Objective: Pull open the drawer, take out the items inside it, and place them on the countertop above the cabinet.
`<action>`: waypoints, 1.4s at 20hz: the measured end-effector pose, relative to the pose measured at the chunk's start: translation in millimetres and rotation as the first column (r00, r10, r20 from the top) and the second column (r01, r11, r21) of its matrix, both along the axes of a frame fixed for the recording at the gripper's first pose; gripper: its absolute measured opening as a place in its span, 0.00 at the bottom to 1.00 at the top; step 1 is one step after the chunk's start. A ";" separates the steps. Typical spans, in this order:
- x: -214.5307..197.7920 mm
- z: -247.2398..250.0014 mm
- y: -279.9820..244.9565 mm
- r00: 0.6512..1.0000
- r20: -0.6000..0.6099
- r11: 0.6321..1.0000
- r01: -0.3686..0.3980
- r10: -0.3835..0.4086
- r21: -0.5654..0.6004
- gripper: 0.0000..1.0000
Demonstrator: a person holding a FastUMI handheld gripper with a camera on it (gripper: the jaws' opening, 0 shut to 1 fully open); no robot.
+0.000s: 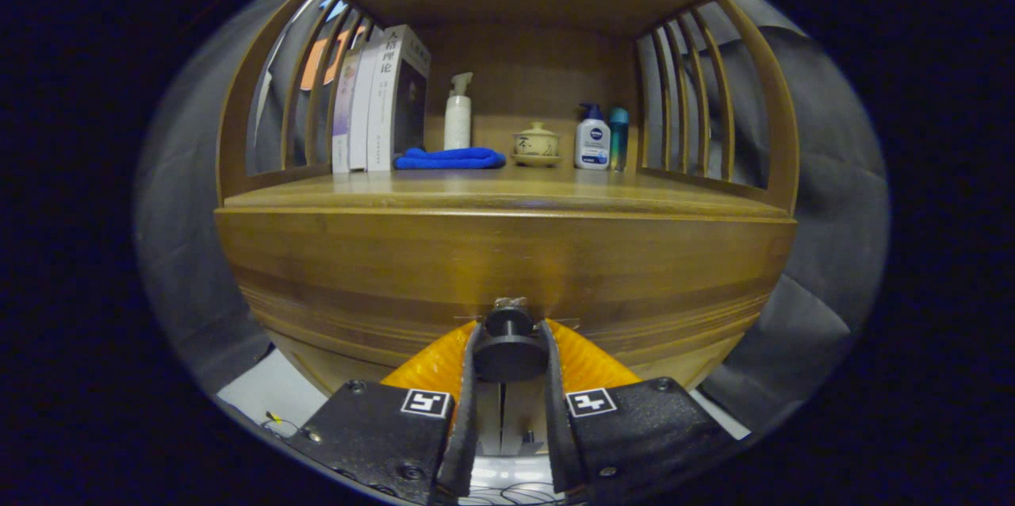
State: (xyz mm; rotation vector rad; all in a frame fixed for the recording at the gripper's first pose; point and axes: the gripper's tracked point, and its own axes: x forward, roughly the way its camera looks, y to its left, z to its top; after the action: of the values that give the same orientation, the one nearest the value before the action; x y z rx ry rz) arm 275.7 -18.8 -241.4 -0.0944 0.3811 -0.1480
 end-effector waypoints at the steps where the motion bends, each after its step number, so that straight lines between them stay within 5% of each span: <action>1: -3.5 0.1 0.5 1.000 -0.007 1.000 0.001 -0.001 -0.001 0.39; 28: -173.0 -1.6 18.1 0.999 -0.017 0.996 -0.042 0.043 0.074 0.35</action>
State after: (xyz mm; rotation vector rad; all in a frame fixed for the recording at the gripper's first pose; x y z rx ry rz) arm 102.7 -0.7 -243.0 -0.0311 0.4023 -0.0910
